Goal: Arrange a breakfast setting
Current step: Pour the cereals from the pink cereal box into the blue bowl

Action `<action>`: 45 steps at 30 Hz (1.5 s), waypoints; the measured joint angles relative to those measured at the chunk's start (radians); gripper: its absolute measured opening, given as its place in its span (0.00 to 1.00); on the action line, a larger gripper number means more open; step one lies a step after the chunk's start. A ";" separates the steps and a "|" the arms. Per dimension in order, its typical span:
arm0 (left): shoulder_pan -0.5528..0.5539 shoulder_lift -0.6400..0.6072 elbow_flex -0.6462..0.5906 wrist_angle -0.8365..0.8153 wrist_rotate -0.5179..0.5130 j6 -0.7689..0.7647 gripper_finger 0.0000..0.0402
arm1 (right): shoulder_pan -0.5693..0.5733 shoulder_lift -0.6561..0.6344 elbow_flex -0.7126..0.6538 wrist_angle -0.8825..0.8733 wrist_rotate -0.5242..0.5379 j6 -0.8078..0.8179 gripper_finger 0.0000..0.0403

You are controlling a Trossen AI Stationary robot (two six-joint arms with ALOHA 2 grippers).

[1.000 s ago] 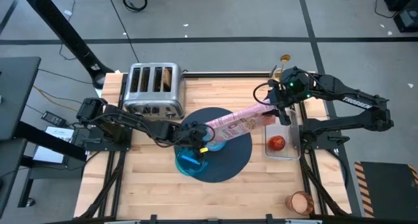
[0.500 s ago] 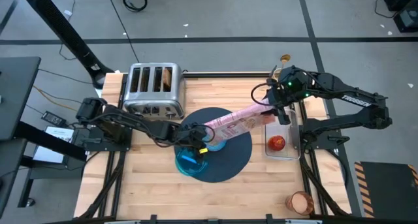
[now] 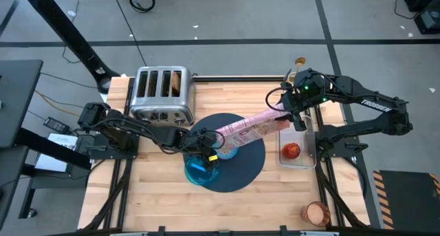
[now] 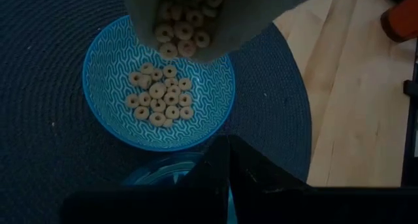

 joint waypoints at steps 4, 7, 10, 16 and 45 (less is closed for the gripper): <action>0.000 0.000 0.000 0.000 0.000 -0.001 0.01 | 0.003 0.000 0.000 0.001 0.010 0.001 0.47; 0.000 0.000 0.000 0.000 0.000 -0.004 0.01 | 0.009 0.000 0.000 -0.001 0.029 -0.003 0.47; 0.001 0.000 0.000 0.000 0.000 -0.005 0.01 | 0.014 0.000 0.000 0.000 0.010 -0.006 0.47; 0.001 0.000 0.000 0.000 0.001 -0.008 0.01 | 0.046 0.002 -0.001 0.017 0.036 -0.016 0.47; 0.001 -0.001 0.000 -0.035 0.027 -0.017 0.01 | 0.075 0.063 0.051 -0.012 0.079 -0.023 0.47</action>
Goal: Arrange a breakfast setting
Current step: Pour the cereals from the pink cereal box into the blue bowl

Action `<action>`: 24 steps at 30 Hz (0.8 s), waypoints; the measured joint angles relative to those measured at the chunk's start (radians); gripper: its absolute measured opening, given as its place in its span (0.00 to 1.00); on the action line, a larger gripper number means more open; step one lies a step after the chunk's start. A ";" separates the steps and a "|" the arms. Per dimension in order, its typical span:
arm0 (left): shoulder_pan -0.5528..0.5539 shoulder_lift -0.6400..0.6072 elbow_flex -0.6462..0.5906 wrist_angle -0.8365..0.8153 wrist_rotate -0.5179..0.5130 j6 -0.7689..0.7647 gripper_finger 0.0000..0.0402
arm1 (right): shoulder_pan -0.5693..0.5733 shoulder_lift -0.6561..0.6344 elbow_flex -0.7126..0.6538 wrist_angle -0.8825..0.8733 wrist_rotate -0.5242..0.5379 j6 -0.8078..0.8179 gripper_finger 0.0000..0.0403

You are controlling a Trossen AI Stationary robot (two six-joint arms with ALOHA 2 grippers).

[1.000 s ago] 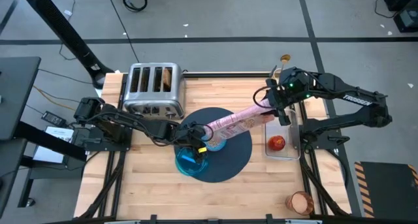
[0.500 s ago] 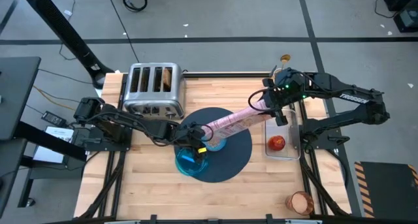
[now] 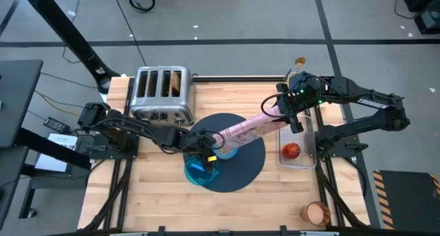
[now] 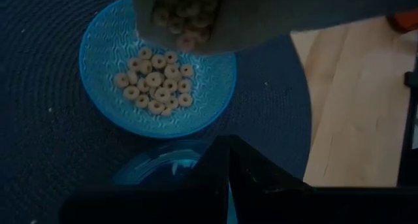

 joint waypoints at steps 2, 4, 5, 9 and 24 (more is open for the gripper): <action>0.000 -0.008 0.000 -0.032 0.001 0.000 0.01 | 0.000 0.000 0.000 0.000 0.007 0.002 0.47; 0.000 -0.017 0.000 -0.052 0.000 0.002 0.01 | 0.001 0.000 0.000 -0.008 -0.001 0.000 0.47; 0.000 -0.026 0.001 -0.068 -0.002 0.008 0.01 | 0.001 0.000 0.000 -0.011 0.003 -0.003 0.47; -0.001 -0.062 0.002 -0.077 -0.018 0.027 0.01 | 0.001 0.000 0.000 -0.003 0.006 0.003 0.47; -0.001 -0.072 0.001 -0.087 -0.034 0.025 0.01 | 0.008 0.000 0.000 0.016 0.011 0.015 0.47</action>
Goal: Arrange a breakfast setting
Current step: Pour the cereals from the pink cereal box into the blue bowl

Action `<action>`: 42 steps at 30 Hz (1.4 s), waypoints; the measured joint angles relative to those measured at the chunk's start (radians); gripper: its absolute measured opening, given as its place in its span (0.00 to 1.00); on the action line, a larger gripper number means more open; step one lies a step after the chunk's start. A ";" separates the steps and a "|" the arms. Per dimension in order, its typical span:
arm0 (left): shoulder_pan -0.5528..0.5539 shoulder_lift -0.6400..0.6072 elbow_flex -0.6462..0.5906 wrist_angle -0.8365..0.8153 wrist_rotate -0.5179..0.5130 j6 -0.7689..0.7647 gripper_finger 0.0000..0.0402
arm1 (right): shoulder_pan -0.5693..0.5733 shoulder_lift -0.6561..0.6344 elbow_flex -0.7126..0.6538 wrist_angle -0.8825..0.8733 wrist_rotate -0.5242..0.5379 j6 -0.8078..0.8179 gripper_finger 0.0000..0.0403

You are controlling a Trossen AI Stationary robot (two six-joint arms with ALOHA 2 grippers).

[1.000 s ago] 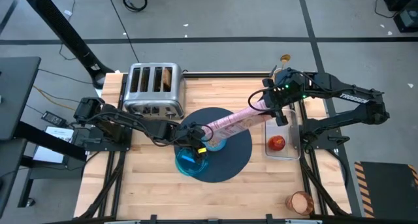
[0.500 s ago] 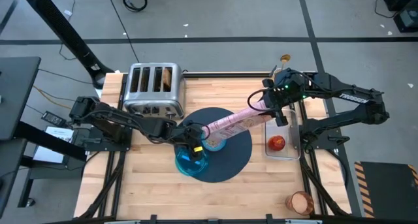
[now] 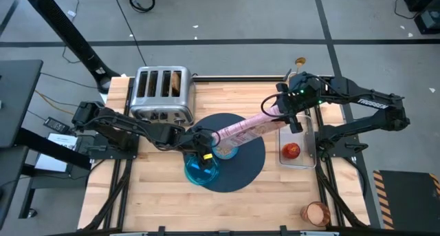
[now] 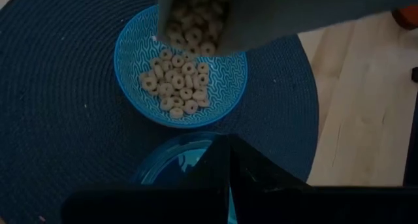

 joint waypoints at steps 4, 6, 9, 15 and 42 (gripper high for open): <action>0.000 0.000 0.000 0.001 0.000 0.000 0.01 | -0.004 0.000 0.000 0.010 -0.008 0.007 0.47; 0.000 0.000 0.000 0.001 0.000 0.000 0.01 | -0.001 0.000 0.000 0.011 -0.008 0.006 0.47; 0.000 0.000 0.000 0.001 0.000 0.000 0.01 | -0.001 0.000 0.000 0.011 -0.013 0.011 0.47; 0.000 0.000 0.000 0.001 0.000 0.000 0.01 | -0.001 0.000 0.000 -0.001 0.007 0.000 0.47; 0.000 0.000 0.000 0.013 0.000 -0.008 0.01 | -0.002 -0.018 0.000 -0.023 -0.001 0.016 0.47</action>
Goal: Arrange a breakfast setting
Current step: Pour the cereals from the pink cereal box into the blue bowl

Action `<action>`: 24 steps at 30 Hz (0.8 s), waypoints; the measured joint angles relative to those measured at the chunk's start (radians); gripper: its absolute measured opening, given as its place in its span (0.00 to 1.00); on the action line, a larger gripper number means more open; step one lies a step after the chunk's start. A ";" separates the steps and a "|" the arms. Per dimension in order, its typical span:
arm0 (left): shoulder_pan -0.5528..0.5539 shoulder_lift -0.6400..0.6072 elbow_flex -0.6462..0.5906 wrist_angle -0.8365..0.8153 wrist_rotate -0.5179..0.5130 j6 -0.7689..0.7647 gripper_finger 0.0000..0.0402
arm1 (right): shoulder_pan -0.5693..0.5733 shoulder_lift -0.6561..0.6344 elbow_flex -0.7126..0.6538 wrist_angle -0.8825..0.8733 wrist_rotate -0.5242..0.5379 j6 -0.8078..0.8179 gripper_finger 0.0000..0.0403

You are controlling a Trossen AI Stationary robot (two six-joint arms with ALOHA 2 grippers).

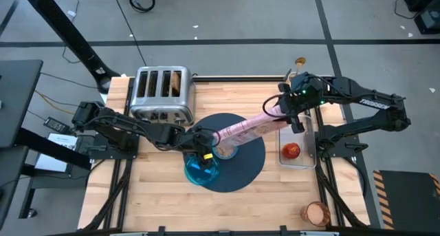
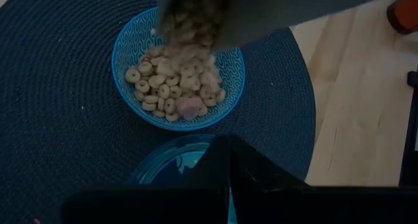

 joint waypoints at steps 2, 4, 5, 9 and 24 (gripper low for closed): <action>0.000 0.000 0.000 0.000 0.000 0.000 0.01 | 0.001 0.000 0.000 -0.004 -0.001 -0.005 0.47; 0.000 0.000 0.000 0.004 0.000 0.000 0.01 | 0.002 0.002 0.000 0.002 0.008 -0.002 0.47; 0.000 0.000 0.000 0.008 0.000 0.000 0.01 | 0.001 0.002 0.000 0.009 -0.002 -0.002 0.47; 0.000 0.000 0.000 0.008 0.000 0.000 0.01 | 0.001 0.001 0.000 0.020 0.009 0.007 0.47; 0.000 0.000 0.000 0.035 0.000 -0.004 0.01 | -0.017 -0.047 0.000 -0.036 0.005 0.027 0.47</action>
